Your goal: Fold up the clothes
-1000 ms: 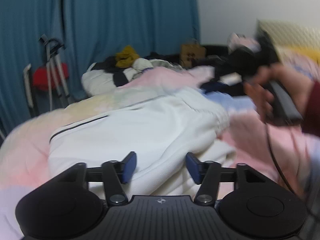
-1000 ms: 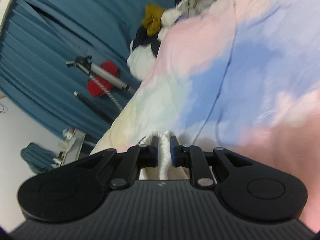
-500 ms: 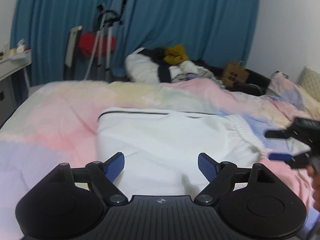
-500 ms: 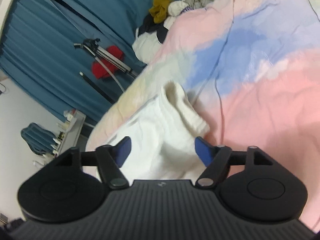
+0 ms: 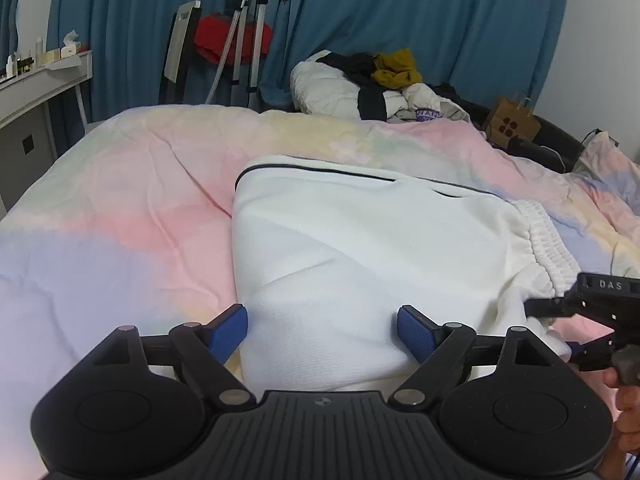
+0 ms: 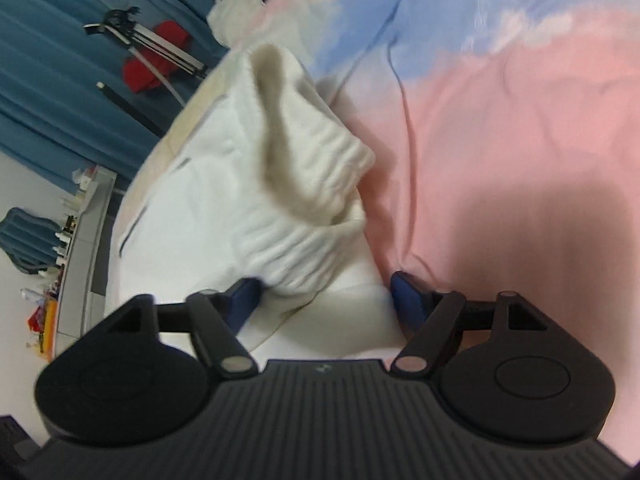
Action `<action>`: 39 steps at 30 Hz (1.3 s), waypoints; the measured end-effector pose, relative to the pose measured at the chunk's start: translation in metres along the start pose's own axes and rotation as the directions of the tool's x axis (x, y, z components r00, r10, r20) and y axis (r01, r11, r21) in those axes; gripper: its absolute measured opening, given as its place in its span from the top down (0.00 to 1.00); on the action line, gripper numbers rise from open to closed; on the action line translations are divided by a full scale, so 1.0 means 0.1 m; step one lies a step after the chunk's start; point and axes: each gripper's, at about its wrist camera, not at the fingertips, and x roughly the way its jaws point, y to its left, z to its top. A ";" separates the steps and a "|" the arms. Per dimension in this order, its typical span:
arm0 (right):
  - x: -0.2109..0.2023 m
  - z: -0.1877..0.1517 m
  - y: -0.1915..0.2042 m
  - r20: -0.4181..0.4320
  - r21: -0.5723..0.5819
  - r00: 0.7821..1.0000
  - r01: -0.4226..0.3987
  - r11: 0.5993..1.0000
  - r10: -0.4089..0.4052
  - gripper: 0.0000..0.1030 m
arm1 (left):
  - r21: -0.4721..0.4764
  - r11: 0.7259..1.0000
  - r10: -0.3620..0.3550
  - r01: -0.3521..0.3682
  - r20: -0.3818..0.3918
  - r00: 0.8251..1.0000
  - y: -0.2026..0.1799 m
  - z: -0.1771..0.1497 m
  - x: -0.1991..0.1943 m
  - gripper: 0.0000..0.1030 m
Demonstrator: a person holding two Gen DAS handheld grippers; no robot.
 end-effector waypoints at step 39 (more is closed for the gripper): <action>-0.60 -0.30 0.38 0.231 -0.180 0.933 -0.237 0.955 0.275 0.71 | -0.425 0.884 -0.190 0.195 0.055 0.980 0.60 0.01 -0.24 0.69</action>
